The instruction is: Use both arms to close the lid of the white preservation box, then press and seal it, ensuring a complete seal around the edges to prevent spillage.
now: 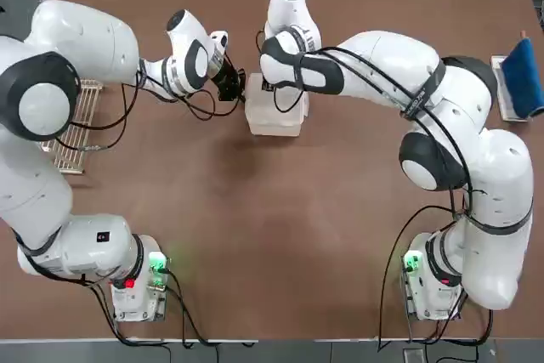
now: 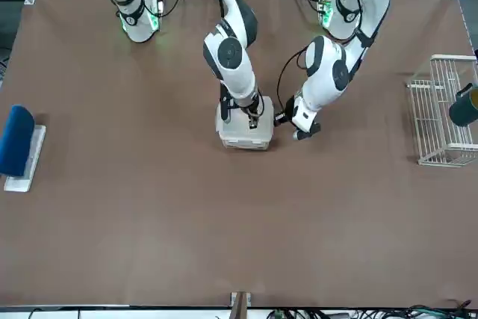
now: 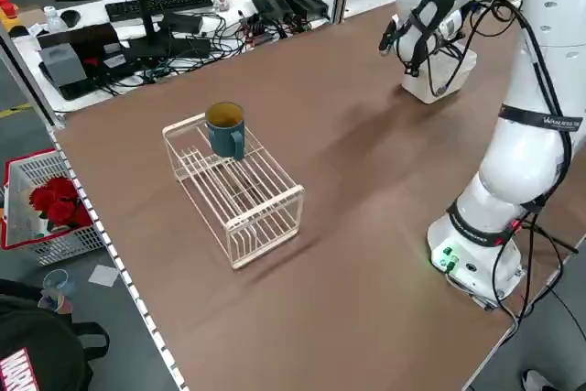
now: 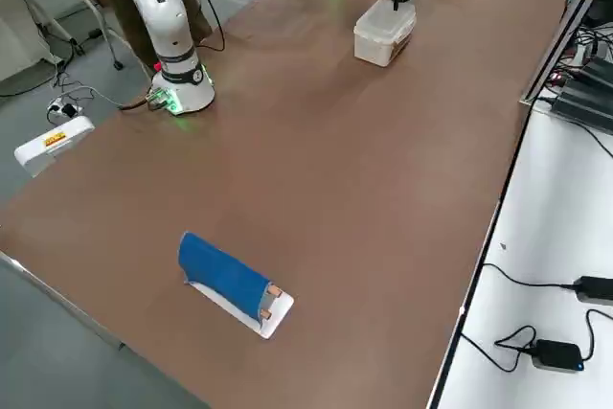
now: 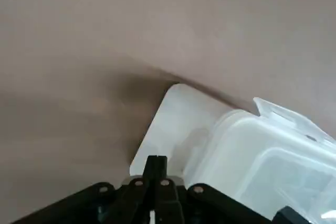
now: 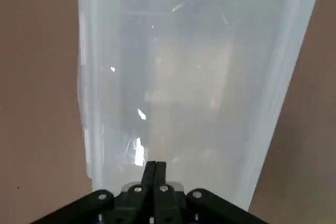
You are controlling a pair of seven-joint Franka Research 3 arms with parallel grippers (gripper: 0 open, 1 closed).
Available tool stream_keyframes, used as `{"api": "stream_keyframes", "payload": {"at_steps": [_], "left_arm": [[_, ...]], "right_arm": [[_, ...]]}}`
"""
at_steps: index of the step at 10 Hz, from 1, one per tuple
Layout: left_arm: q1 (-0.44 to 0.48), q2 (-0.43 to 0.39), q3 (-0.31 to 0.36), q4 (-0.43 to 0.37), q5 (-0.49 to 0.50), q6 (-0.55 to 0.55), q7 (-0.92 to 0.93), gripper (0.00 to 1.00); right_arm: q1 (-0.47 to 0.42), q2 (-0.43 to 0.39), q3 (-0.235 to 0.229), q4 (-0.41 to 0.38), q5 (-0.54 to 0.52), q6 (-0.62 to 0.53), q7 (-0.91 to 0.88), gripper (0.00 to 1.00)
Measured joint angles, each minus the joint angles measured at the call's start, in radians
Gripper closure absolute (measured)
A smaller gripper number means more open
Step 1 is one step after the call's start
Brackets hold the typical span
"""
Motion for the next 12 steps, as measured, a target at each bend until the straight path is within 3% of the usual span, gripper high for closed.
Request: {"api": "stream_keyframes", "payload": {"at_steps": [10, 12], "left_arm": [[-0.018, 0.000, 0.006, 0.004, 0.001, 0.009, -0.027, 0.99], [-0.004, -0.014, 0.007, 0.016, 0.013, -0.042, -0.026, 0.99]], "right_arm": [[0.000, 0.000, -0.001, 0.000, 0.000, 0.000, 0.000, 0.99], [0.000, 0.000, -0.002, 0.004, 0.000, -0.009, 0.000, 0.99]]}}
